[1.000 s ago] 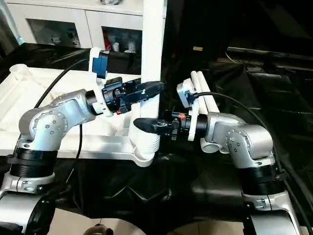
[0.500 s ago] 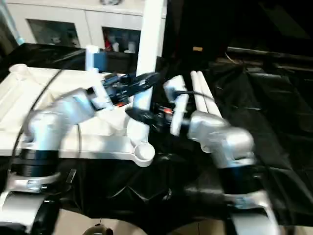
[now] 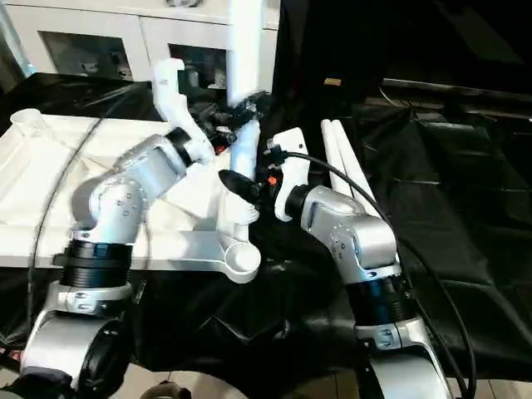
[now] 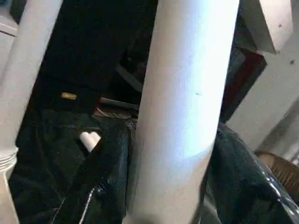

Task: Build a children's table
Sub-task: Insert table leg to table base

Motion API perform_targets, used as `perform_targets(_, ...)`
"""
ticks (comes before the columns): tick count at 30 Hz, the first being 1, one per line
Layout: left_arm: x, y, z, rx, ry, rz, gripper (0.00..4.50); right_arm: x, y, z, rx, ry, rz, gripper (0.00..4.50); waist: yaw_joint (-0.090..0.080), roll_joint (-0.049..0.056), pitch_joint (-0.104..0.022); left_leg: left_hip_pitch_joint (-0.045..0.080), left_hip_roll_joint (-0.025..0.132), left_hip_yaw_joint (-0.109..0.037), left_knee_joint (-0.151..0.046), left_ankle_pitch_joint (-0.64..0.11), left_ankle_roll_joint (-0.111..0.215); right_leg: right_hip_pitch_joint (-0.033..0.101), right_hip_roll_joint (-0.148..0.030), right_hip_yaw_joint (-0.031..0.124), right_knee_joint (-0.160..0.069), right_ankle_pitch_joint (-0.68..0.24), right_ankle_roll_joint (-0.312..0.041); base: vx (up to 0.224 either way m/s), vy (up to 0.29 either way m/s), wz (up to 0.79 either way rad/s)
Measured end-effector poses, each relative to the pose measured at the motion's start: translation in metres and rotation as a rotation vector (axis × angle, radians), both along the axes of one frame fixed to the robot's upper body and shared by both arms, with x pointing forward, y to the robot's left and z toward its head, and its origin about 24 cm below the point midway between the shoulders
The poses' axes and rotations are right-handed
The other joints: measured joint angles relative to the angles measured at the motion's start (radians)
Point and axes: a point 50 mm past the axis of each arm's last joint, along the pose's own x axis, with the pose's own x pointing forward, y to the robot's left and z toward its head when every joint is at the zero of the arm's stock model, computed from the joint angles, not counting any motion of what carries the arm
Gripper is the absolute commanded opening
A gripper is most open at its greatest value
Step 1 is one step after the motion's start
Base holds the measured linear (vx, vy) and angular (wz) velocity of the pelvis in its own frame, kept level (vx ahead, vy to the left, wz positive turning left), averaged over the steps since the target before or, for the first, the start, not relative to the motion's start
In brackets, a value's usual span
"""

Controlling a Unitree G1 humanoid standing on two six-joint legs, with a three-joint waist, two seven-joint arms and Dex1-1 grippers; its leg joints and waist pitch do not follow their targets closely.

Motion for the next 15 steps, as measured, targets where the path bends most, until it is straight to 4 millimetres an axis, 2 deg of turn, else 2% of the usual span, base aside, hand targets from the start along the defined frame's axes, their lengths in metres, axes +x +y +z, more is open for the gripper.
perform_targets(7,0.0,0.001,0.0,0.001,-0.007,0.005,1.99,0.0,0.0,0.001,0.0,-0.007,0.002,1.88,0.001,0.0,0.0,0.0,0.0,0.0,0.0,0.0,0.0,0.0,0.0,0.0,0.0,0.0,0.0,0.0,0.0,0.0)
perform_targets(8,0.0,0.001,0.001,0.002,-0.008,0.003,1.98,0.0,-0.001,0.001,0.0,-0.008,0.006,2.23,0.001,0.0,0.0,0.0,0.0,0.0,0.0,0.0,0.0,0.0,0.0,0.0,0.0,0.0,0.0,0.0,0.0,0.0)
perform_targets(9,0.0,0.001,0.001,0.004,-0.011,0.002,1.98,0.0,-0.001,0.001,0.0,-0.009,0.009,2.23,0.001,0.0,0.0,0.0,0.0,0.0,0.0,0.0,0.0,0.0,0.0,0.0,0.0,0.0,0.0,0.0,0.0,0.0)
perform_targets(11,0.0,0.004,0.001,0.012,-0.019,0.001,1.96,0.0,-0.003,0.002,0.015,-0.007,0.018,2.6,0.001,0.0,0.0,0.0,0.0,0.0,0.0,0.0,0.0,0.0,0.0,0.0,0.0,0.0,0.0,0.0,0.0,0.0)
perform_targets(15,-0.001,0.002,0.001,0.026,-0.028,-0.046,1.84,-0.001,-0.013,0.012,0.014,-0.016,0.079,2.93,0.004,0.0,0.0,0.0,0.0,0.0,0.0,0.0,0.0,0.0,0.0,0.0,-0.001,0.0,0.0,0.0,0.0,0.0)
